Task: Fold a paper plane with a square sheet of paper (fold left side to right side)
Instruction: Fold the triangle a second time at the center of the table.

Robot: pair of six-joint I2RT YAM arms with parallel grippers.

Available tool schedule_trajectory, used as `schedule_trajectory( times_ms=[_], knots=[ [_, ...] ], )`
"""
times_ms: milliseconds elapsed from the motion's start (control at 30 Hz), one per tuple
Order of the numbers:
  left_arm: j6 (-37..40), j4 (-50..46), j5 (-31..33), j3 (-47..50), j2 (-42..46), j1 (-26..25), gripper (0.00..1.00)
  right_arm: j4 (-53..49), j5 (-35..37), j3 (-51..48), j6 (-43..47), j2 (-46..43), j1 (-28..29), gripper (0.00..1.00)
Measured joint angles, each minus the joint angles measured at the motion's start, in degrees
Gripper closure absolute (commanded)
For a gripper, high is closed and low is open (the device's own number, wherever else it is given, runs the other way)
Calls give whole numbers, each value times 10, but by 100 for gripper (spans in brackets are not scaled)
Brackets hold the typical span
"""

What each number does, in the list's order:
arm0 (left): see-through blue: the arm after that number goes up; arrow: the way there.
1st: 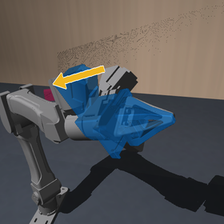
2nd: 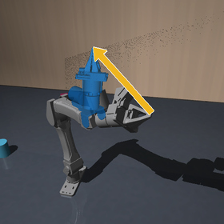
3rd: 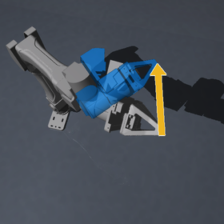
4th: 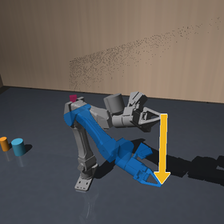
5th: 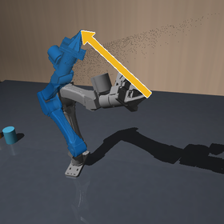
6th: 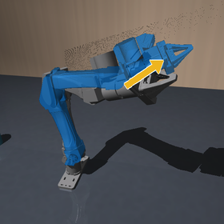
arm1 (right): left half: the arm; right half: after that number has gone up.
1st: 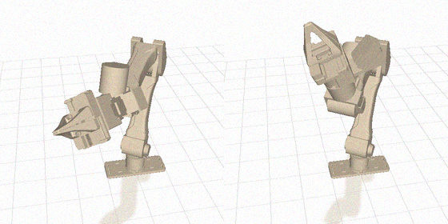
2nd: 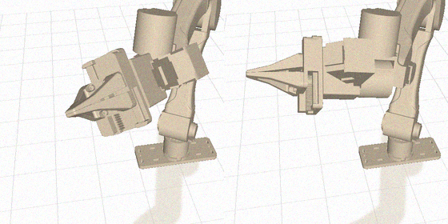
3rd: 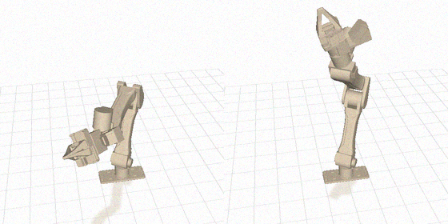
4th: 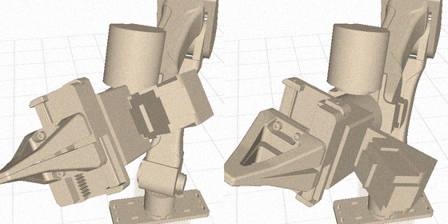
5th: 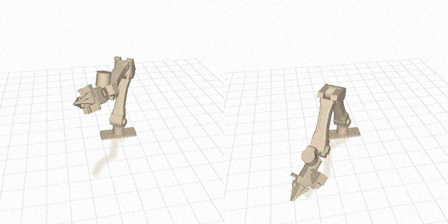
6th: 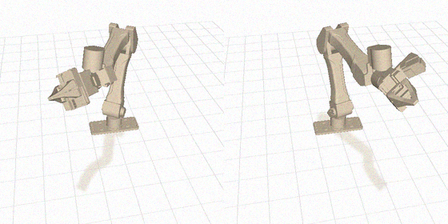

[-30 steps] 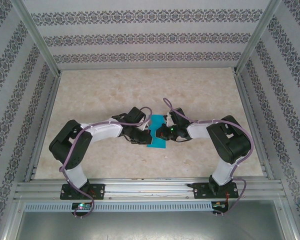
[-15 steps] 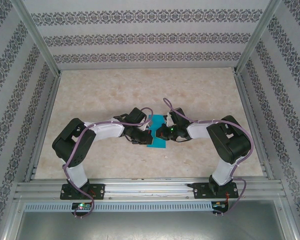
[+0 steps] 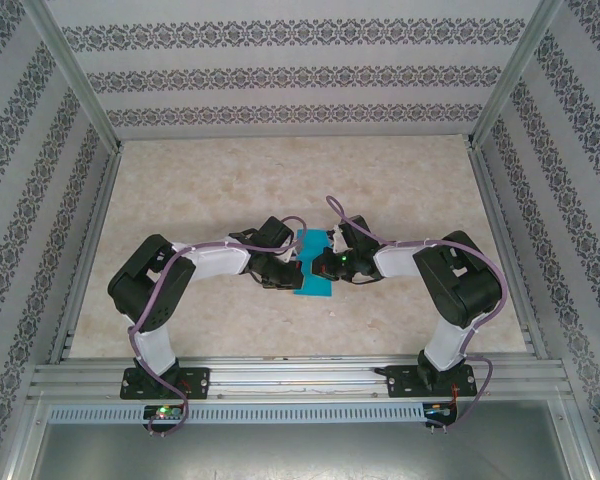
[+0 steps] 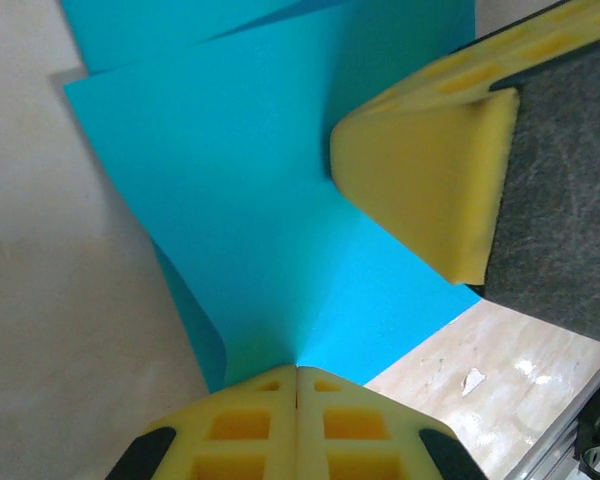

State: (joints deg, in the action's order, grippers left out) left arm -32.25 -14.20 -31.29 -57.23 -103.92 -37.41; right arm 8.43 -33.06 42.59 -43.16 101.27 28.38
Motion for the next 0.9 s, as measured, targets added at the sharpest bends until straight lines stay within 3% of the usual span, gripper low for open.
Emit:
schedule_trajectory(
  times_ms=[900],
  knots=[
    [-1, 10, -13, 8, -10, 0, 99, -23, 4, 2, 3, -18, 0, 100]
  ],
)
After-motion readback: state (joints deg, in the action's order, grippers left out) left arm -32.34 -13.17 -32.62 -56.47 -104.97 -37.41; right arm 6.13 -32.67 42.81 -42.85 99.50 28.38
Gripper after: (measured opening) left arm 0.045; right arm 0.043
